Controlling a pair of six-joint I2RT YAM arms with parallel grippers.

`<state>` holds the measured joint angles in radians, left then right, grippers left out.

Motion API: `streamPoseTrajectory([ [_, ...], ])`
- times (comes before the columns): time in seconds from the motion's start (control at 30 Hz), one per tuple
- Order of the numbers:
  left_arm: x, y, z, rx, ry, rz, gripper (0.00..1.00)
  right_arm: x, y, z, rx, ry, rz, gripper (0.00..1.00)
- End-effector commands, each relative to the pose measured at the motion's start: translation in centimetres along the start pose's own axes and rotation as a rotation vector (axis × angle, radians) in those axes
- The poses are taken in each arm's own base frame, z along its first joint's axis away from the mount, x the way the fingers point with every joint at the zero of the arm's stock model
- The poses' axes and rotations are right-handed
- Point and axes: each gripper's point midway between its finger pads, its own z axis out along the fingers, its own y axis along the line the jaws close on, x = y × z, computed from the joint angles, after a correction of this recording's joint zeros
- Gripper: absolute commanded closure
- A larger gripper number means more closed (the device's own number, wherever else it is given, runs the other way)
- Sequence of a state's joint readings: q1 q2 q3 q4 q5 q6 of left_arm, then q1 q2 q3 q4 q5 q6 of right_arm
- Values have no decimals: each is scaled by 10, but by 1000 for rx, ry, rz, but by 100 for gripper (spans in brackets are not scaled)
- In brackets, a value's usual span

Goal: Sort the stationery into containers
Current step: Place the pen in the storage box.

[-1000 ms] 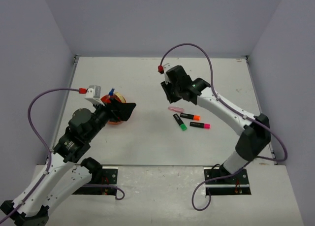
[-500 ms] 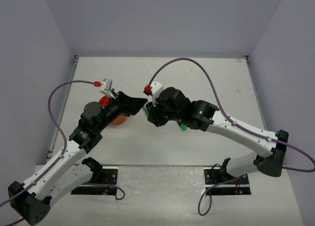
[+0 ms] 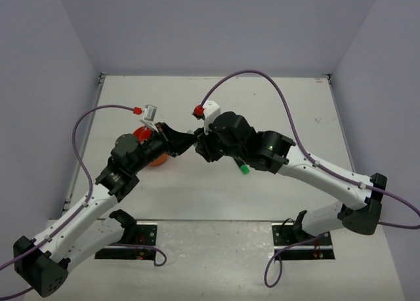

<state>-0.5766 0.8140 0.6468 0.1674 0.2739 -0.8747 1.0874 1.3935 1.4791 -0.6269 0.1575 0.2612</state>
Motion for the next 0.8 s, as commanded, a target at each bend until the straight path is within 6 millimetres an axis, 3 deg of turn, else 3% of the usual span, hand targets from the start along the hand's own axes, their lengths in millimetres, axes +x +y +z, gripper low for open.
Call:
streamPoseTrajectory([
  [0.0,-9,-20,-5,63,-10,29,95,-27,-2,-4,34,-73,2,100],
  [0.1,-13,-16,-4,31,-15,57,100,-26,1,-2,15,-76,0,96],
  [0.17,-22,-14,-4,-6,-39,80,100,-26,1,-1,12,-83,-1,76],
  [0.2,-31,-2,-5,-85,-61,141,100,-17,-3,3,32,-68,-2,17],
  [0.23,-26,20,-9,-198,-32,154,100,-14,-8,4,56,-69,4,3],
  [0.3,-45,41,-17,-368,-79,198,100,-10,-23,0,131,-79,42,1],
  [0.33,-58,69,-26,-541,-127,225,100,0,-36,1,192,-71,53,1],
  [0.4,-65,109,-47,-785,-154,261,100,14,-52,-3,239,-63,91,1],
  [0.47,-73,133,-56,-929,-201,290,100,29,-64,-7,262,-55,126,1],
  [0.6,-78,156,-65,-1075,-259,290,100,47,-74,-10,277,-37,147,1],
  [0.77,-65,184,-73,-1178,-270,304,100,77,-83,-12,292,0,162,1],
])
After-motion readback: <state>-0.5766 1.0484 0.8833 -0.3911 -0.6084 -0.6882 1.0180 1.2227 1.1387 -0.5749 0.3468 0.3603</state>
